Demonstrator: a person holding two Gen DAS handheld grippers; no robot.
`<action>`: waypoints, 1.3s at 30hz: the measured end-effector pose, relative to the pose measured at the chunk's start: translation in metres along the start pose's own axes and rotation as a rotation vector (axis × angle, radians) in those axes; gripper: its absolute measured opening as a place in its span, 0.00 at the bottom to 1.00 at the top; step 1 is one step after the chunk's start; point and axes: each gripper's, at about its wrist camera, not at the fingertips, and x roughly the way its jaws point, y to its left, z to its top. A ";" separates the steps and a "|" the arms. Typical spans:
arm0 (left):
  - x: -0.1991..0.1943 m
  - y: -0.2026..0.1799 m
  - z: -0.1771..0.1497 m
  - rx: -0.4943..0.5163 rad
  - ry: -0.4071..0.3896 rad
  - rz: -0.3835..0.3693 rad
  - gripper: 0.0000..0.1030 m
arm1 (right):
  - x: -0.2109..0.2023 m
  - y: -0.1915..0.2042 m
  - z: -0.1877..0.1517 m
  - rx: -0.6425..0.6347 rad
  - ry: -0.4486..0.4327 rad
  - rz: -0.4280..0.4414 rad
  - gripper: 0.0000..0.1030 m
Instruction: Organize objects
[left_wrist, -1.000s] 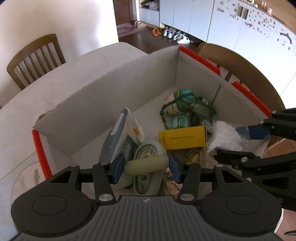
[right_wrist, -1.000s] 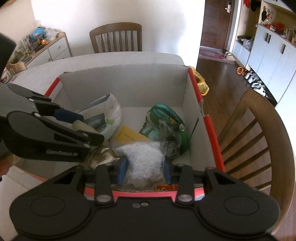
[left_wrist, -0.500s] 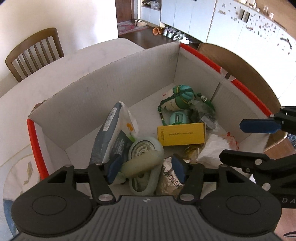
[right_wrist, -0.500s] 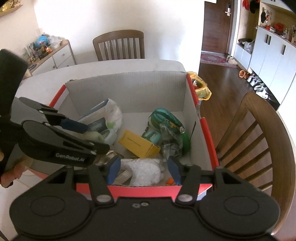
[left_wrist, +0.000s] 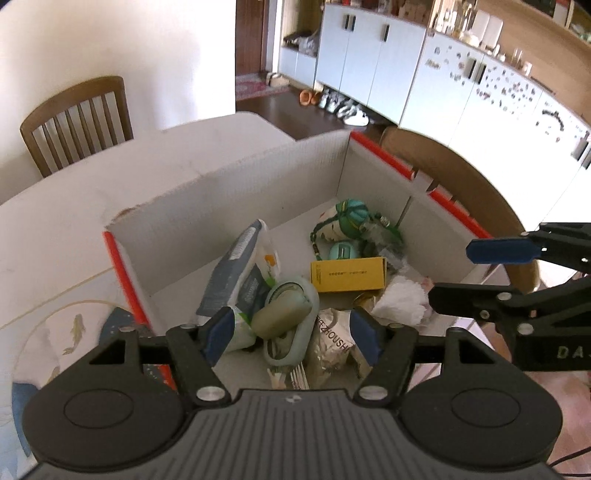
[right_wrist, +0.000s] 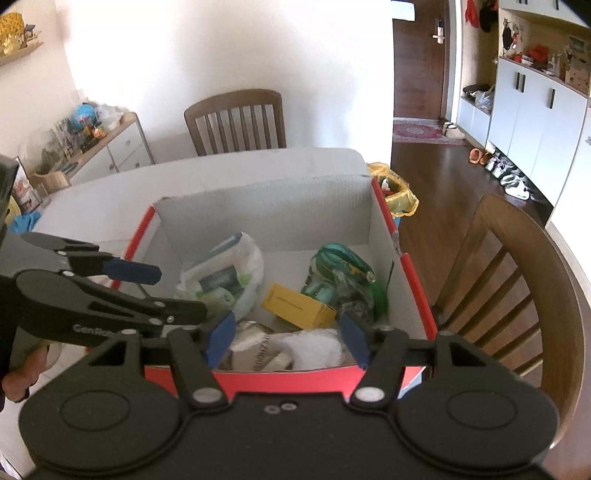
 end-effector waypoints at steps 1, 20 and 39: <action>-0.006 0.002 -0.002 -0.002 -0.012 -0.005 0.66 | -0.003 0.003 0.000 0.002 -0.007 0.000 0.61; -0.103 0.039 -0.035 -0.012 -0.203 -0.028 0.80 | -0.057 0.076 -0.010 0.056 -0.173 -0.029 0.86; -0.138 0.066 -0.064 0.031 -0.254 -0.072 1.00 | -0.083 0.127 -0.038 0.138 -0.268 -0.071 0.99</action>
